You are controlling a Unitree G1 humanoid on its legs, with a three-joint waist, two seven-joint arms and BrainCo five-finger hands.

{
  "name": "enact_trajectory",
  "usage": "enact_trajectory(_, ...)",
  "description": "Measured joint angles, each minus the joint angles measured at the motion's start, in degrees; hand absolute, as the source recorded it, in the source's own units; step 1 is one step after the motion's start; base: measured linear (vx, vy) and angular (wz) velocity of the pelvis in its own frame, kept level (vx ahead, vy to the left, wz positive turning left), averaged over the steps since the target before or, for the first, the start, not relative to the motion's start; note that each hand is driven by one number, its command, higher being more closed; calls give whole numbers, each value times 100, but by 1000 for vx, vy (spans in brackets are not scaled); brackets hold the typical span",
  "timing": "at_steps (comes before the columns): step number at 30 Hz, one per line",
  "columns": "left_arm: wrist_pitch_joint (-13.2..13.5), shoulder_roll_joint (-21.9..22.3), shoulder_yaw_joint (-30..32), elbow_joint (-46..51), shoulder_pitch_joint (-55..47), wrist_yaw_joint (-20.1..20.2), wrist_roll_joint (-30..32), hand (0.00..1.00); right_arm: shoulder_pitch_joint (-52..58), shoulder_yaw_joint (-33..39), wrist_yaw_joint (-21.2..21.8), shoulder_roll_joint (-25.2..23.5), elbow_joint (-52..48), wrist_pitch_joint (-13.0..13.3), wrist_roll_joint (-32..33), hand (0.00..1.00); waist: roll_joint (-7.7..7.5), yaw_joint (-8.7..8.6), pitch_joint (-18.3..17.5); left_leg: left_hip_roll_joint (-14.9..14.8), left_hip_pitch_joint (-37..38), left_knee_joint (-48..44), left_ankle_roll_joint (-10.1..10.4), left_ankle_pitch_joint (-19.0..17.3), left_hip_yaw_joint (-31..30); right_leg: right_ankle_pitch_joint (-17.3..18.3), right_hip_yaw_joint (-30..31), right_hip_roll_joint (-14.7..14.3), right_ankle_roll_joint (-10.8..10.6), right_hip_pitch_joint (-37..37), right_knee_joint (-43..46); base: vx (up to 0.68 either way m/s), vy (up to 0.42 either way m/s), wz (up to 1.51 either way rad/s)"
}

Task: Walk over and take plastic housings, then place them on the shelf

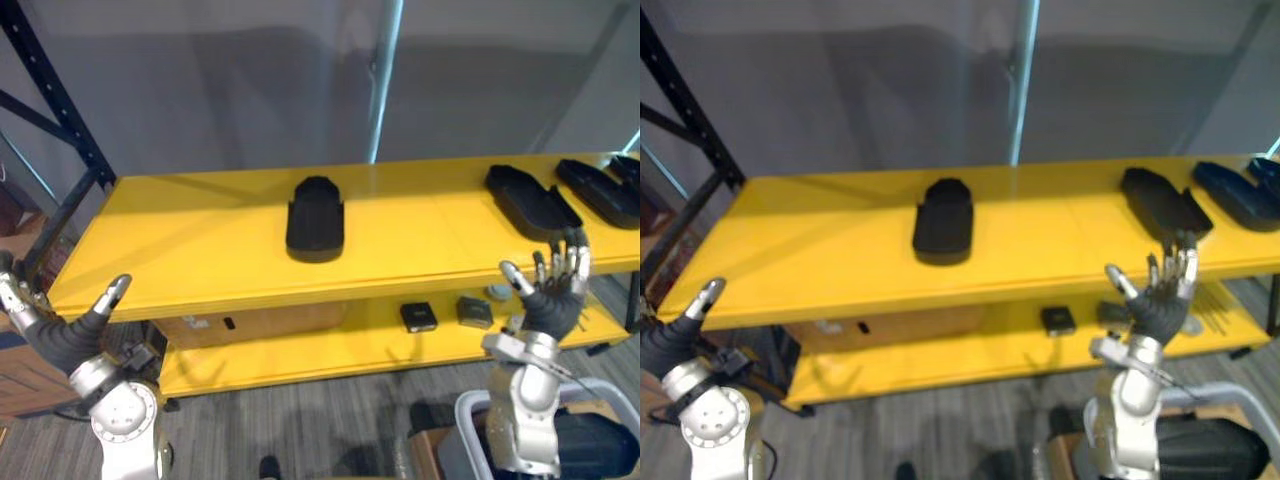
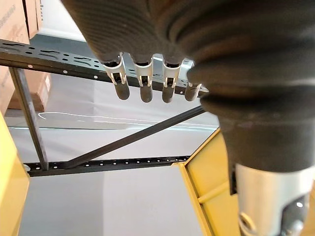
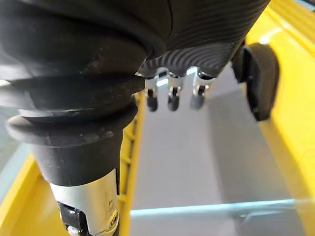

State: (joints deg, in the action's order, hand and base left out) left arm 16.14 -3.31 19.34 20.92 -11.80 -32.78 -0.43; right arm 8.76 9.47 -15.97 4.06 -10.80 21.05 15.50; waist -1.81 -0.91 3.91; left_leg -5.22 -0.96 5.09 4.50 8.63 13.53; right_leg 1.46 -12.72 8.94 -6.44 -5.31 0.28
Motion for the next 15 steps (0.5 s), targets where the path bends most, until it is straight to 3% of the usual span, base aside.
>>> enact_trajectory(8, -28, 486, -716, 304, -379, 37, -381, 0, 6, -761, 634, -161, -591, -26, -178, 0, -5, 51, 94, 2, -115, 0, -2, -3, -104, 45, -197, 3, -70, -6, 17, 2, 0, 11)
enact_trajectory(12, -457, 603, -695, 214, -479, 36, -429, 0, -1077, -1275, 1001, 65, -613, -262, -166, 0, -11, 270, 96, 40, -142, -1, 6, 33, -365, 93, -503, 10, -105, -155, 6, 32, -11, 33)
enact_trajectory(15, -641, 604, -635, -466, -640, -43, -560, 0, -1948, -1686, 1133, 158, -467, -537, -167, 0, -24, 412, 84, 79, -232, -4, -14, 81, -570, 103, -749, 18, -127, -216, 28, 45, -14, 38)
